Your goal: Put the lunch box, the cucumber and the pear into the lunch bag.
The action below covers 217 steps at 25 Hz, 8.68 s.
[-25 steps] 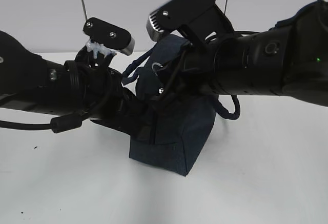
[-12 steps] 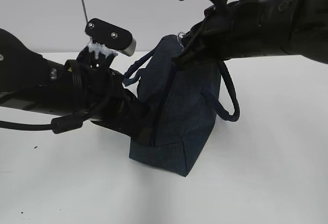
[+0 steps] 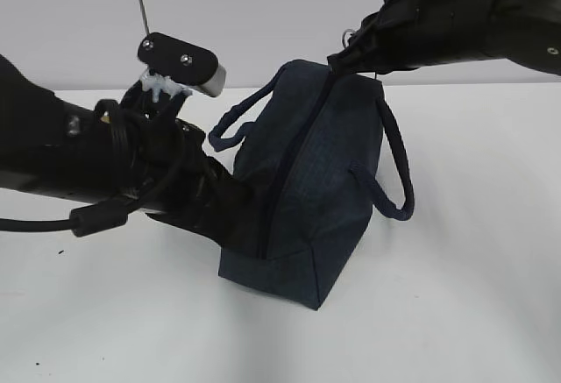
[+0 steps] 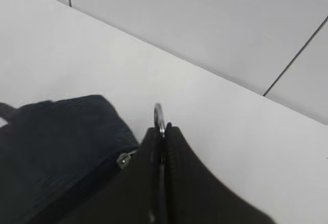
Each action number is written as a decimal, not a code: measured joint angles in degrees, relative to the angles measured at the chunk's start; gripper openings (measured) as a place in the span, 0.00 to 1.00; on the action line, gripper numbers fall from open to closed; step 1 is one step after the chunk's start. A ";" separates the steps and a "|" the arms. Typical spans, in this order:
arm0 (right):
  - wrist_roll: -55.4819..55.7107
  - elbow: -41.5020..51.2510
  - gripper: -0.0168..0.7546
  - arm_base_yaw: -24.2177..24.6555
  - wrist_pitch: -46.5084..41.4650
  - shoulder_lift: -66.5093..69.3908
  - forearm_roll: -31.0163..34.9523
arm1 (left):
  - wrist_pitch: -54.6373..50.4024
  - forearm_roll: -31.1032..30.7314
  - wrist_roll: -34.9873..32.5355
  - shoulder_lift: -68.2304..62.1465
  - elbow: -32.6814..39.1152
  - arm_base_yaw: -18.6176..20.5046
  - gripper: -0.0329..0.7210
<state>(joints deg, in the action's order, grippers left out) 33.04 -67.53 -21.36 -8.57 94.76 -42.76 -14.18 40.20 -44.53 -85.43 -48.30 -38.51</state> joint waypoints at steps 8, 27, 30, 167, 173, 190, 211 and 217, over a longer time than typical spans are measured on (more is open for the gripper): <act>0.10 -2.07 0.03 1.13 0.23 4.68 1.54 | -4.27 0.17 0.59 5.49 4.01 3.64 0.03; 0.22 -2.21 0.03 1.47 1.15 4.68 2.50 | -5.57 -0.22 0.89 5.73 -10.61 6.15 0.54; 0.22 -2.21 0.03 1.47 1.15 4.68 2.50 | -8.40 -0.28 0.94 -2.36 -18.03 6.20 0.54; -34.99 38.87 0.64 -14.49 -57.54 -91.58 39.45 | -49.28 -36.04 42.07 86.48 18.34 16.34 0.36; -35.03 38.87 0.64 -14.49 -57.54 -91.84 39.49 | -49.28 -36.04 42.07 86.48 18.34 16.34 0.36; -35.03 38.87 0.63 13.54 -57.44 -95.78 39.25 | -49.28 -35.64 42.07 86.48 18.34 42.70 0.36; -35.03 38.87 0.63 13.54 -57.44 -95.78 39.25 | -49.28 -35.64 42.07 86.48 18.34 39.02 0.36; -35.03 38.87 0.63 13.54 -57.44 -95.78 39.25 | -49.28 -35.64 42.07 86.48 18.34 39.02 0.36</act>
<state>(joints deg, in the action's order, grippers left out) -1.99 -28.66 -7.82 -66.01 -1.03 -3.51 -63.45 4.56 -2.46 1.05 -29.96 0.51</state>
